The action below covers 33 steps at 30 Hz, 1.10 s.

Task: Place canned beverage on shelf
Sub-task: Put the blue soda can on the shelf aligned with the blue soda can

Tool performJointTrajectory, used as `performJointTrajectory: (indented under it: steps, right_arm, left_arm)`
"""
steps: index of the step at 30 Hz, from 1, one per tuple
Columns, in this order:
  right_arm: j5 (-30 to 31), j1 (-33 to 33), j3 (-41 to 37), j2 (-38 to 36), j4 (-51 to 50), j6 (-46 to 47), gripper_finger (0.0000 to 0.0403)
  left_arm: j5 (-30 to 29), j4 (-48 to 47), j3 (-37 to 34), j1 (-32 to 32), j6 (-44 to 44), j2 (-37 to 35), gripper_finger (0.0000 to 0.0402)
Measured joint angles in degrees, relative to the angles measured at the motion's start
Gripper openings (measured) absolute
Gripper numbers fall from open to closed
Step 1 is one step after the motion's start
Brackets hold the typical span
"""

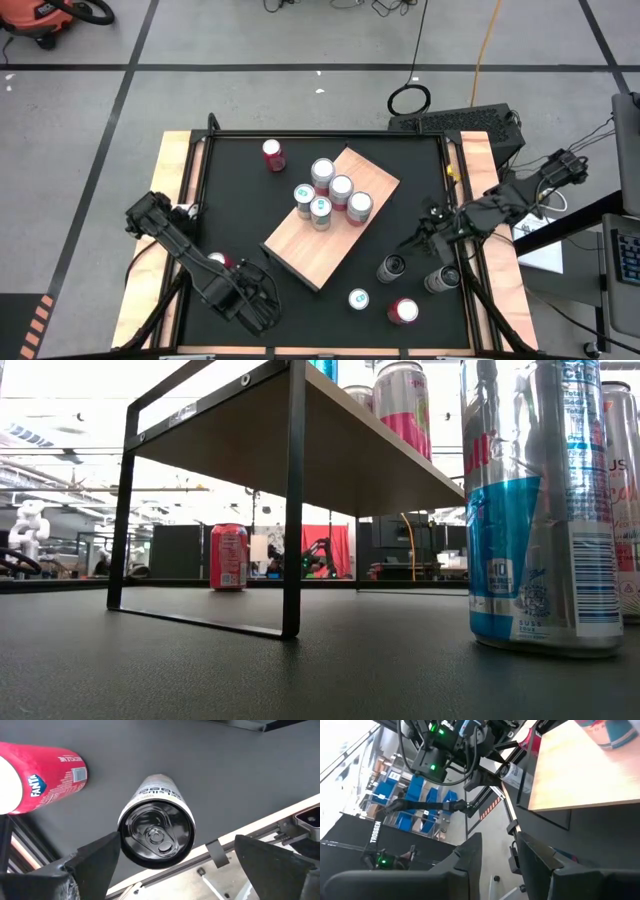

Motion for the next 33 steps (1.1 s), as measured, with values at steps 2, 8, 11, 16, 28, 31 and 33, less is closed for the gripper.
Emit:
performJointTrajectory:
  steps: [2, 8, 11, 16, 28, 31, 33]
  right_arm:
    - [0.0, 0.2, 0.0, 0.71, 0.99, 0.0, 0.0102]
    - [0.14, 1.55, 0.0, 2.74, 3.91, 0.22, 0.0102]
    - [2.03, 3.21, 0.0, 3.67, 6.28, 0.15, 0.0102]
    - [4.63, 5.03, 0.0, 4.87, 8.65, -0.32, 0.0102]
    - [4.28, 5.37, 0.0, 5.52, 8.61, -2.73, 0.0102]
    - [4.3, 5.37, 0.0, 5.52, 8.52, -3.38, 0.0102]
    - [4.31, 5.34, 0.0, 5.52, 8.34, -3.5, 0.0102]
  left_arm:
    - [-0.24, 0.0, 0.0, 0.01, 0.0, 0.0, 0.0391]
    - [-1.23, -0.09, 0.0, -0.01, 0.03, 0.0, 0.0391]
    - [-1.33, -0.11, 0.0, 0.01, 0.04, 0.0, 0.0391]
    - [-1.33, -0.21, 0.0, 0.01, 0.0, 0.0, 0.0391]
    - [-0.83, -2.97, 0.08, 0.36, 0.0, -0.64, 0.0391]
    - [-0.82, -5.12, 0.86, 0.33, 0.0, -1.84, 0.0391]
    - [-1.3, -6.25, 1.07, 0.37, 0.0, -2.83, 0.0391]
